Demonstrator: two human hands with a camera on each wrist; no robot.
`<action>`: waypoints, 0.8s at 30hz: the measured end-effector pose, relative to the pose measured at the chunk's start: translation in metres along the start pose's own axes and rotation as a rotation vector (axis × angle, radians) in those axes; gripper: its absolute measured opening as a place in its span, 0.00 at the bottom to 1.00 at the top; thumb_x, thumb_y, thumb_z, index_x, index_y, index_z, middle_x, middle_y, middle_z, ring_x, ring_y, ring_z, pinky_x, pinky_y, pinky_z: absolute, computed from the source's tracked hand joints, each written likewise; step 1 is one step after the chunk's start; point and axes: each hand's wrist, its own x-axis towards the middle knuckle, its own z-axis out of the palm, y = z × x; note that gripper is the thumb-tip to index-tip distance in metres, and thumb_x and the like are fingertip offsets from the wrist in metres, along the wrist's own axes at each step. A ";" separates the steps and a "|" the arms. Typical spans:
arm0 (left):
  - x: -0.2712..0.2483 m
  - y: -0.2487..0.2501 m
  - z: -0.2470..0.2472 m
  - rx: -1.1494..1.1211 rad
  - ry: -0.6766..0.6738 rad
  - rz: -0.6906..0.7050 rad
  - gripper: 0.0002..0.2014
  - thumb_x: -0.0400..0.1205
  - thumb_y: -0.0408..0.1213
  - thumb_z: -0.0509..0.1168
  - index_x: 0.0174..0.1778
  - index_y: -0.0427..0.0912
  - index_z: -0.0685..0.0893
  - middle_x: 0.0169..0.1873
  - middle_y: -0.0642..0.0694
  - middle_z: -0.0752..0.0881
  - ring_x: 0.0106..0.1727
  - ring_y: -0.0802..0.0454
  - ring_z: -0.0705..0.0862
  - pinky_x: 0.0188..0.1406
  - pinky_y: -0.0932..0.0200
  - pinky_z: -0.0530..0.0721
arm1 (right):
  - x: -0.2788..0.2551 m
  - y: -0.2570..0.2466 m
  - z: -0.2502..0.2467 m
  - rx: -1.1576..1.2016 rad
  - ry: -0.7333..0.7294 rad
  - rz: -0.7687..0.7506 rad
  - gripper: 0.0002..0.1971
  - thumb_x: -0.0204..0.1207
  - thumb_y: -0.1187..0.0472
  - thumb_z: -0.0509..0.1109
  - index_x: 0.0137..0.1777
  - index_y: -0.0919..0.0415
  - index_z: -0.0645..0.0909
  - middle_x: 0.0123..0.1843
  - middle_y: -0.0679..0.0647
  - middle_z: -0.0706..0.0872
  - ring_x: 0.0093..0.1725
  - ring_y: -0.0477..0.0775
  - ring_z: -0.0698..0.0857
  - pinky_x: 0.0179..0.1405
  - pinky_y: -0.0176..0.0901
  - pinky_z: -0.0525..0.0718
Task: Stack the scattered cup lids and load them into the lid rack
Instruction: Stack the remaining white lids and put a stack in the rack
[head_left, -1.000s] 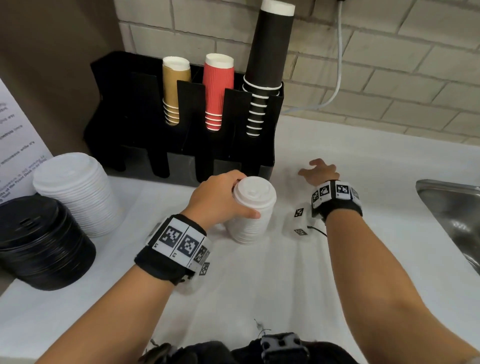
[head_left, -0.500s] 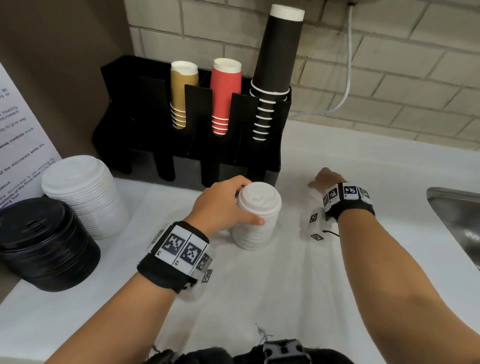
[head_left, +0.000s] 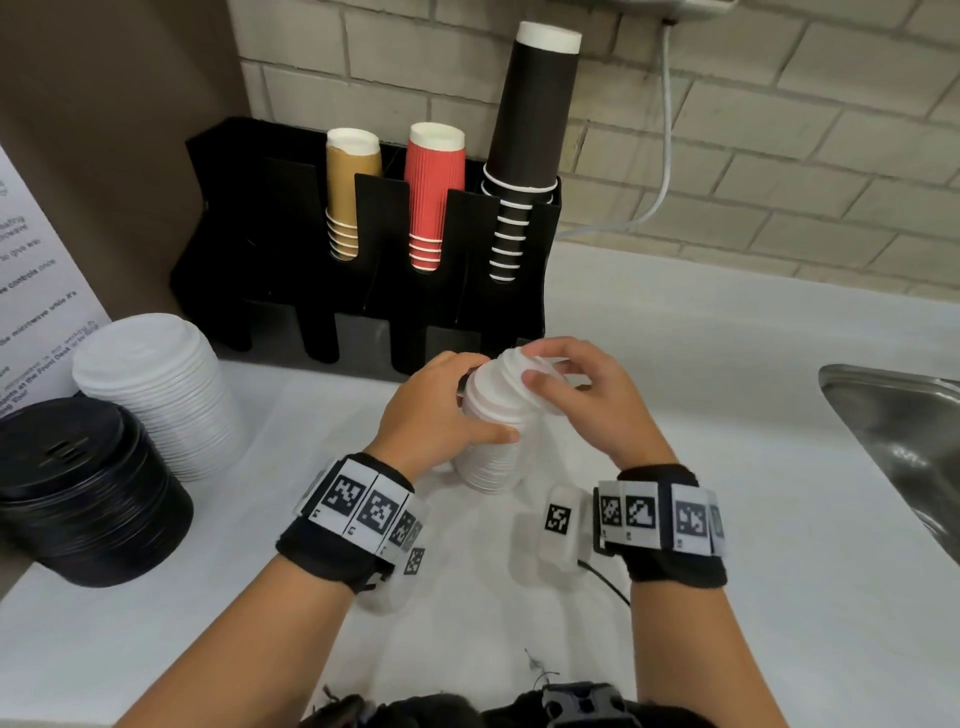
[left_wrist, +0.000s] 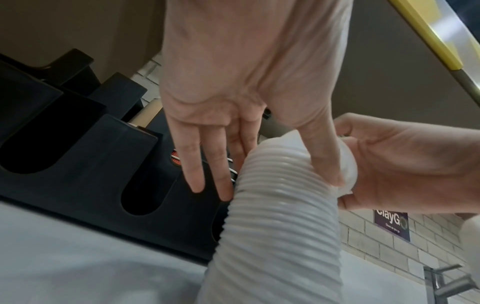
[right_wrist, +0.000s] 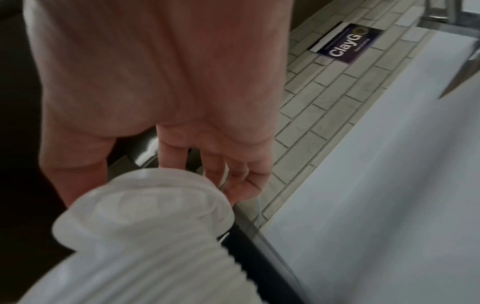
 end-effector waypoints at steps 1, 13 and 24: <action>-0.001 0.000 0.001 0.000 0.008 -0.002 0.42 0.60 0.50 0.84 0.71 0.56 0.75 0.57 0.62 0.79 0.54 0.59 0.83 0.54 0.56 0.84 | -0.001 0.000 0.004 -0.018 -0.003 -0.008 0.11 0.75 0.59 0.75 0.56 0.52 0.86 0.61 0.47 0.84 0.56 0.45 0.81 0.51 0.32 0.79; -0.003 0.002 0.004 -0.038 0.035 0.007 0.63 0.62 0.46 0.85 0.84 0.55 0.46 0.56 0.60 0.79 0.54 0.54 0.85 0.55 0.51 0.86 | 0.000 -0.005 0.017 -0.211 -0.064 -0.122 0.14 0.70 0.58 0.79 0.55 0.47 0.85 0.59 0.47 0.79 0.61 0.47 0.78 0.58 0.34 0.74; -0.004 0.000 0.004 -0.049 0.049 -0.018 0.63 0.63 0.47 0.84 0.84 0.54 0.45 0.53 0.63 0.78 0.51 0.58 0.83 0.52 0.58 0.83 | 0.004 -0.013 0.018 -0.313 -0.144 -0.109 0.17 0.70 0.56 0.79 0.59 0.49 0.86 0.59 0.46 0.75 0.64 0.49 0.75 0.64 0.39 0.72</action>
